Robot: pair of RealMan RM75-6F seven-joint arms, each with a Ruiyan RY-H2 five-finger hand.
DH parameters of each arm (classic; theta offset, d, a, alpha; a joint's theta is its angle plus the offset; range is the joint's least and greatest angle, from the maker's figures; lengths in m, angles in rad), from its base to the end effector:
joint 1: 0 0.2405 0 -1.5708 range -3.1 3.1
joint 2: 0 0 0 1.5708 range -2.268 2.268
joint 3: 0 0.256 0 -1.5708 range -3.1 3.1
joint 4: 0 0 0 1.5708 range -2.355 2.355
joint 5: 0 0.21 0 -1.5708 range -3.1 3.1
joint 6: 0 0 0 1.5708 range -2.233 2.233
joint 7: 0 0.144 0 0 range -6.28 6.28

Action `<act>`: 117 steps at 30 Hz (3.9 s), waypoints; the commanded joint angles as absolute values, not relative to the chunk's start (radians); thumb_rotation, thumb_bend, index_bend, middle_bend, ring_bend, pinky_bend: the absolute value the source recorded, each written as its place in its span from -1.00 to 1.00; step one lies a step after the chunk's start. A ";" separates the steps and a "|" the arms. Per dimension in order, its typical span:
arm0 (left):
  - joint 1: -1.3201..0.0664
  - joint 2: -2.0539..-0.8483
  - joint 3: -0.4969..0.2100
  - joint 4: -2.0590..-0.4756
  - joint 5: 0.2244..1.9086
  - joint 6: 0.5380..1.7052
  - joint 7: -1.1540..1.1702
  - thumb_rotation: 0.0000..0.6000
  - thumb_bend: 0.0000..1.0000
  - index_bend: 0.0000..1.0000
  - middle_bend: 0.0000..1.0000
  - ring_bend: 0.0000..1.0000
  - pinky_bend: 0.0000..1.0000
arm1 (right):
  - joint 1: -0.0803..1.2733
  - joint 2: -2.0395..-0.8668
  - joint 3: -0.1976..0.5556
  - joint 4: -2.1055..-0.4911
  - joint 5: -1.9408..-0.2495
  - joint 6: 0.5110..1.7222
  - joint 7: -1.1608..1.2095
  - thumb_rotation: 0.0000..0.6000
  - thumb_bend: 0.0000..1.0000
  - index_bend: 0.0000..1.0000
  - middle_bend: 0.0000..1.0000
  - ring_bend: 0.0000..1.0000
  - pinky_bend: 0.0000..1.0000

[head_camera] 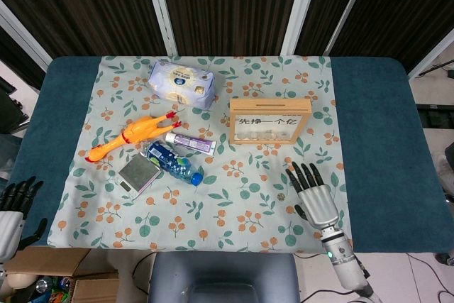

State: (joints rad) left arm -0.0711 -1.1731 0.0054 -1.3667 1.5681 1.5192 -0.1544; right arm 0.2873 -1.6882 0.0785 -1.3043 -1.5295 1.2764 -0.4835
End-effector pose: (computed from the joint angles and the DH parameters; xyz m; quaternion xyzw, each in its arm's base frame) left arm -0.3487 0.1678 0.1599 -0.6193 -0.3734 -0.3786 0.5777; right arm -0.2421 -0.2344 -0.0262 0.7232 -0.2826 0.3383 0.5317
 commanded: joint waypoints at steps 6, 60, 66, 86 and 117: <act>-0.073 -1.177 0.006 -1.358 1.567 1.514 -0.167 1.00 -0.18 -1.00 -1.00 -1.00 -1.00 | 0.302 -1.782 0.060 -1.169 -1.526 1.271 -0.400 1.00 -0.23 -0.18 -1.00 -1.00 -1.00; -0.077 -1.174 0.009 -1.373 1.562 1.496 -0.152 1.00 -0.18 -1.00 -1.00 -1.00 -1.00 | 0.346 -1.857 0.051 -1.063 -1.488 1.237 -0.352 1.00 -0.24 0.16 -1.00 -1.00 -1.00; -0.078 -1.175 0.009 -1.373 1.561 1.493 -0.154 1.00 -0.18 -1.00 -1.00 -1.00 -1.00 | 0.350 -1.862 0.052 -1.050 -1.493 1.243 -0.344 1.00 -0.24 0.25 -1.00 -1.00 -1.00; -0.079 -1.180 0.010 -1.354 1.558 1.487 -0.178 1.00 -0.18 -1.00 -1.00 -1.00 -1.00 | 0.371 -1.876 0.055 -1.002 -1.527 1.281 -0.292 1.00 -0.13 0.25 -0.93 -1.00 -1.00; -0.077 -1.176 0.010 -1.359 1.559 1.492 -0.175 1.00 -0.18 -1.00 -1.00 -1.00 -1.00 | 0.376 -1.848 0.071 -1.060 -1.541 1.336 -0.275 1.00 0.22 0.42 -0.86 -1.00 -1.00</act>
State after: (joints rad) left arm -0.0770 -1.1760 0.0101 -1.3592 1.5589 1.4920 -0.1751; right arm 0.3750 -1.8636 0.0650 -1.0362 -1.5293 1.3148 -0.2785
